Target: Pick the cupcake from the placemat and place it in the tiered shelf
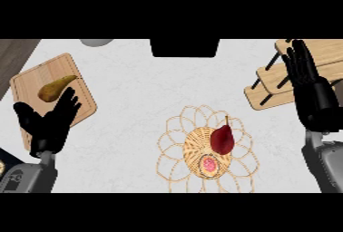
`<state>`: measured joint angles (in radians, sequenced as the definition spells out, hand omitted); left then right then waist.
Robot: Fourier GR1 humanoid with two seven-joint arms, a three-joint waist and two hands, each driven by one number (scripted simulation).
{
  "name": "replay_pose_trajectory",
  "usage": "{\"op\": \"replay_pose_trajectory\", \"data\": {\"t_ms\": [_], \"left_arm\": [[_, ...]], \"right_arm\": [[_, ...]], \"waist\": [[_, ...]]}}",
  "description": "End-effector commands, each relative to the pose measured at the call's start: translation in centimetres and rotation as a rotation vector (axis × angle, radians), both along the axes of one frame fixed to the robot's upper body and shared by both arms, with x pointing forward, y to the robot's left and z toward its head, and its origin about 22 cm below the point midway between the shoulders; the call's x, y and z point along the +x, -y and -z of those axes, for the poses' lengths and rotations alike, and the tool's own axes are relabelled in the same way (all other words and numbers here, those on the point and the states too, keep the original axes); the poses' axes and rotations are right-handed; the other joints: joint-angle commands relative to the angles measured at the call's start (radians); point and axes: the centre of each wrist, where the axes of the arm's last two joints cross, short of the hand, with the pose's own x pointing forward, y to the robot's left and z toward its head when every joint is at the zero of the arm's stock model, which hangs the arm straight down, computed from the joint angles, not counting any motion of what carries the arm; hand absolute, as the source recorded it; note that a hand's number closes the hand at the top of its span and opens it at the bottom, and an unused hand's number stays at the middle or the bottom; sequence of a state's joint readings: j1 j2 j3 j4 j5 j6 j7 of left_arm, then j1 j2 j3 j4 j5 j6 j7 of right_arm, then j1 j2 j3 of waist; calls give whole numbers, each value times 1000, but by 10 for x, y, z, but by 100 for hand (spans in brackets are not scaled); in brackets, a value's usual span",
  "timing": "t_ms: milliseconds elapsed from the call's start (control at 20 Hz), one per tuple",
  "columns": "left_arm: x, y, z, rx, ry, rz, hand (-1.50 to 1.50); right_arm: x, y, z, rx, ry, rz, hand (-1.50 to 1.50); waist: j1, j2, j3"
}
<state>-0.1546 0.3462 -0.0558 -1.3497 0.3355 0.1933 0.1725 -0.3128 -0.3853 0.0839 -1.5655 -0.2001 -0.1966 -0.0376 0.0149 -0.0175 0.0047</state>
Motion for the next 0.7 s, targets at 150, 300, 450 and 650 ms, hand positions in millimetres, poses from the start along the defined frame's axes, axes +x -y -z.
{"op": "replay_pose_trajectory", "data": {"t_ms": [150,300,450,650], "left_arm": [[2,14,-33,161,213,118,0],[2,7,-41,161,216,143,0],[-2,15,-53,170,249,201,0],[-19,-2,-57,184,247,198,0]], "right_arm": [[-2,-32,-30,176,247,-234,150],[-15,43,13,-396,-92,29,150],[-41,-12,67,-64,-249,52,-150],[-90,-12,73,-49,-224,-208,-150]], "waist": [[-6,12,-2],[-45,19,-26],[-20,13,-5],[-22,13,-5]]}}
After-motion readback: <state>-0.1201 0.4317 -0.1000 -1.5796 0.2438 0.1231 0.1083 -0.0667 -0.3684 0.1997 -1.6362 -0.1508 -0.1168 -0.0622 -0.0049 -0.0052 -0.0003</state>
